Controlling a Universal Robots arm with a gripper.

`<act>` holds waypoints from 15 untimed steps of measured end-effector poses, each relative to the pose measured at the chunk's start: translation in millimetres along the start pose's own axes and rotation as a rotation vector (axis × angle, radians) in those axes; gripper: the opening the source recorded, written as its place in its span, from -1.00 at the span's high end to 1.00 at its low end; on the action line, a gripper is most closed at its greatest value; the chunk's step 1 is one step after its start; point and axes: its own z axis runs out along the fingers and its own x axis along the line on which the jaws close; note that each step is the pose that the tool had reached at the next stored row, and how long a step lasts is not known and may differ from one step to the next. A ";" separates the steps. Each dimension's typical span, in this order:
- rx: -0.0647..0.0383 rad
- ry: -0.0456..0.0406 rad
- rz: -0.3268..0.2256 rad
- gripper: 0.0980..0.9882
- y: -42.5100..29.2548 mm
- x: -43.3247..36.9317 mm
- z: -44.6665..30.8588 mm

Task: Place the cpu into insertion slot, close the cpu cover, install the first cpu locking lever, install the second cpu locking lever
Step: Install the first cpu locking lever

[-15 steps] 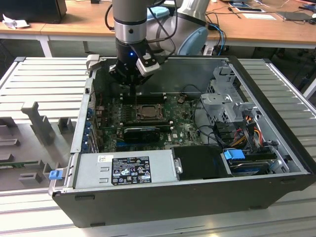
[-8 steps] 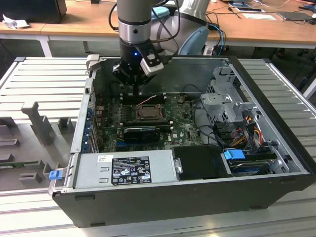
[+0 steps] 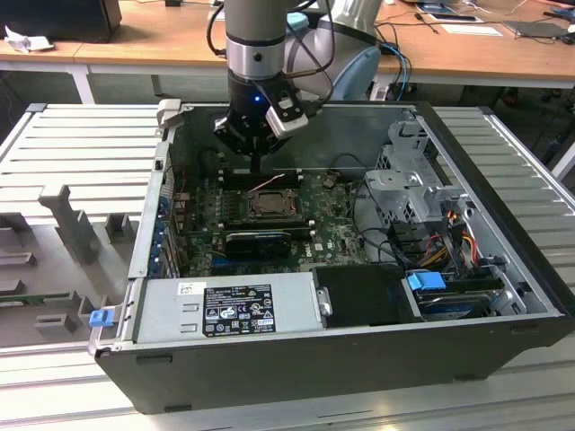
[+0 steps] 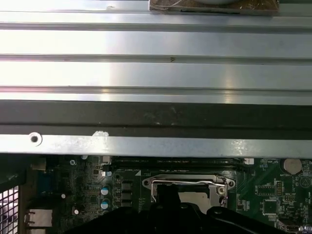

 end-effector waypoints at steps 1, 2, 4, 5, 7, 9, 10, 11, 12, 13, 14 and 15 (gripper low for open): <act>-0.013 -0.0001 0.000 0.98 0.1 -0.7 0.1; -0.025 -0.0002 0.000 0.98 0.0 -1.3 0.3; -0.035 -0.0005 0.000 0.98 0.0 -3.1 3.5; -0.035 -0.0003 0.000 0.98 -0.2 -5.2 6.2; -0.035 -0.0002 0.000 0.98 -0.4 -8.3 10.2; -0.035 0.0002 -0.012 0.98 -0.5 -9.3 13.3; -0.035 0.0007 -0.019 0.98 -0.5 -10.2 14.3; -0.035 0.0009 -0.021 0.98 -0.5 -12.6 15.4; -0.035 0.0009 -0.021 0.98 -0.4 -14.1 16.1; -0.035 0.0009 -0.021 0.98 -0.4 -15.1 16.6; -0.035 0.0009 -0.021 0.98 -0.3 -15.9 17.1; -0.035 0.0009 -0.021 0.98 -0.2 -16.7 17.7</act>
